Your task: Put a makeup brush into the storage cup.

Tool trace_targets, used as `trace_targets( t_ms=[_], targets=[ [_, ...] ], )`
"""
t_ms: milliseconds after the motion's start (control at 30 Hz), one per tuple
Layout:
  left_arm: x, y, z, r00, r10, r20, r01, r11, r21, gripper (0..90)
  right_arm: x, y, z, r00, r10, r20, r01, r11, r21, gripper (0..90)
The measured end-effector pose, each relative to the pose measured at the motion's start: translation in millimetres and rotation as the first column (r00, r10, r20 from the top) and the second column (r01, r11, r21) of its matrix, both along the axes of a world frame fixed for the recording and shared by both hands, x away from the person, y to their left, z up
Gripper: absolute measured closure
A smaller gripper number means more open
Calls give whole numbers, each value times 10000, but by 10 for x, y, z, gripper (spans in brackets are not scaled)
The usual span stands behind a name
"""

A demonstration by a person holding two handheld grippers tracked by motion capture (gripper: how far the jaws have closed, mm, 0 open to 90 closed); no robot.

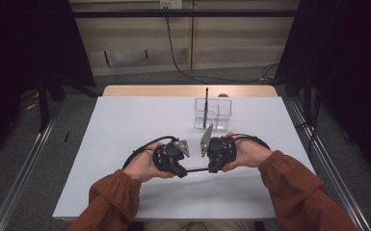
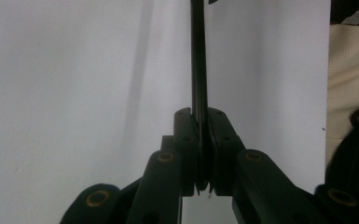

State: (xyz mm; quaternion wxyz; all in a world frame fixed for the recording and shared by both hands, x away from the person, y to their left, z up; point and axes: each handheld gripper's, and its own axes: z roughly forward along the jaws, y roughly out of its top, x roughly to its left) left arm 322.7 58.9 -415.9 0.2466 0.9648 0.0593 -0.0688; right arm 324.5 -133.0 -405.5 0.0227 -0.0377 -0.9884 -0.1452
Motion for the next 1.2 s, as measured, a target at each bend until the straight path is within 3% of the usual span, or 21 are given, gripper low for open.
trace_targets(
  t_ms=[67,233,333,467,600,733,767,1200],
  targets=[
    [-17,-2,-4,9998,111,-180,-113,9999,-76,841,2,-4,3,10000,-81,46,80,9999,133,695],
    [-12,17,2,9997,182,-131,-185,9996,-233,840,13,-24,21,9997,-213,-107,219,9985,501,566],
    [-9,42,0,9998,147,-95,-149,9997,-186,840,1,-43,24,9995,-316,-85,320,9978,588,508],
    [9,92,-16,9991,231,-343,-236,9996,-140,840,3,-86,29,9986,-538,-1,536,9952,820,407],
    [24,164,11,9987,403,-298,-411,9988,-265,840,-6,-127,36,9987,-515,-22,514,9923,1129,364],
    [19,247,17,9971,670,-355,-680,9972,-301,840,-9,-197,27,9966,-823,18,814,9885,1276,302],
    [27,264,16,9979,551,-336,-558,9982,-204,840,-12,-221,26,9960,-889,16,879,9871,1336,290],
    [-19,542,-54,9900,1328,-470,-1360,9882,-709,839,-95,-424,3,9906,-1369,78,1326,9707,2006,180]
  ],
)
